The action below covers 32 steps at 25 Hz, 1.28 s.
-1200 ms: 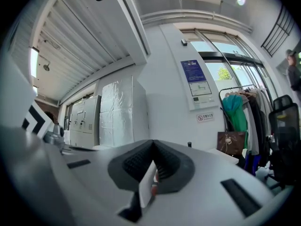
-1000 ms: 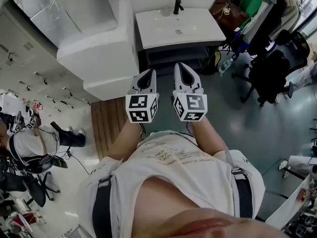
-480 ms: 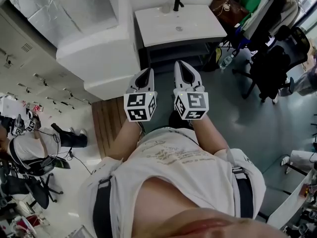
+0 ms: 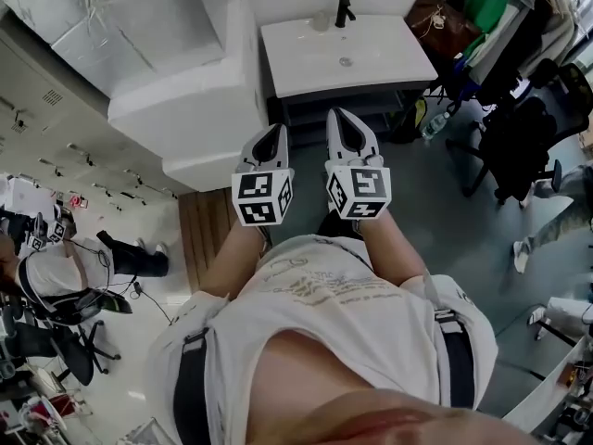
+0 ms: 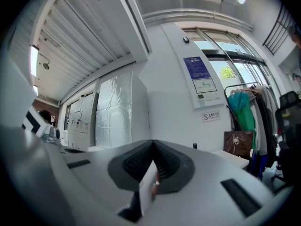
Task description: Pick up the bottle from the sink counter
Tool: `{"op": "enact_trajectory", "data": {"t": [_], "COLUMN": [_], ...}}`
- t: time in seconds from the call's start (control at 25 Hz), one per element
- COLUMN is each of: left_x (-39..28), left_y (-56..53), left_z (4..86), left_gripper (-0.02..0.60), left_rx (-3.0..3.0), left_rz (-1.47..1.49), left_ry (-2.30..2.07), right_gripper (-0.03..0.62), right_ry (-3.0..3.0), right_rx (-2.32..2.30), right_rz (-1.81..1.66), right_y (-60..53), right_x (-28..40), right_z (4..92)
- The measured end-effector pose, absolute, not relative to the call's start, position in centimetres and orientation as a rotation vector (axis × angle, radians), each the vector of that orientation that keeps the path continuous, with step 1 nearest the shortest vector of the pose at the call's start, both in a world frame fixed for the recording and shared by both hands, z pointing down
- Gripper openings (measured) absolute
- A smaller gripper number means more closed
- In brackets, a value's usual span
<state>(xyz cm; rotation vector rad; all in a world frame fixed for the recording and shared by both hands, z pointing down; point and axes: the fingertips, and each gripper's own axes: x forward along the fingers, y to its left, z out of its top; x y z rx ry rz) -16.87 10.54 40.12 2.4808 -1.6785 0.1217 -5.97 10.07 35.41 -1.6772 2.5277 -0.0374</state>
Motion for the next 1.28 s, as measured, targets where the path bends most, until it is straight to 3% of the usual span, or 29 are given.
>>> {"op": "enact_trajectory", "data": {"t": [1.28], "left_x": [-7.6], "left_y": [-10.5], "left_z": [41.7], "left_gripper": [0.021], "left_rx": [2.451], "left_rz": [0.26], "left_ry": [-1.659], "right_gripper": [0.023], "right_ry": [2.555], "right_rx": [-1.622], "right_rz": [-0.12], "right_y": [-11.0], "right_x": [2.2], "right_z": [37.0]}}
